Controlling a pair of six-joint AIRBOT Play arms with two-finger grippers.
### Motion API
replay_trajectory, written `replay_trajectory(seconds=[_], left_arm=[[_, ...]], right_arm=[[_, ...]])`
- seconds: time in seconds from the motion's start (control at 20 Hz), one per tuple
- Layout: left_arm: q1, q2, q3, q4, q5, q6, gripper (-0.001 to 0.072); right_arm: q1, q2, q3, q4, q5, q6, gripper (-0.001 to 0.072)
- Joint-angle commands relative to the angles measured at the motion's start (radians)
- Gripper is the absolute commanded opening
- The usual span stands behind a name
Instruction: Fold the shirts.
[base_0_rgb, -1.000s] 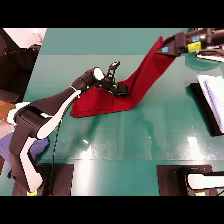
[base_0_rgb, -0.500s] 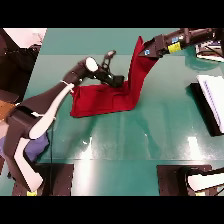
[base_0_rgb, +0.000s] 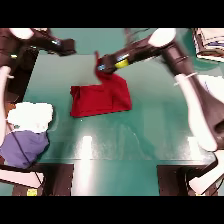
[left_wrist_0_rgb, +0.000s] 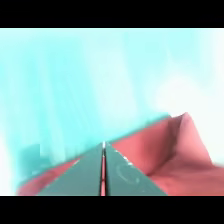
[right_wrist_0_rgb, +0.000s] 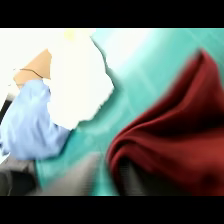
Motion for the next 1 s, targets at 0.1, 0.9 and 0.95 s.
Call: replay_trajectory(seconds=[0.1,0.9,0.95], left_arm=[[0.117,0.104,0.001,0.025,-0.066,0.014,0.0026],[0.048,0.101,-0.002,0.003,-0.201,0.069,0.0026],[0.032,0.101,-0.002,0.003,-0.196,0.092,0.0026]], right_arm=[[0.180,-0.116,0.006,-0.026,-0.225,-0.111,0.0453],[-0.494,0.159,-0.684,-0.102,0.084,-0.011,0.0692],[-0.503,0.132,-0.696,-0.035,0.079,-0.014,0.0692]])
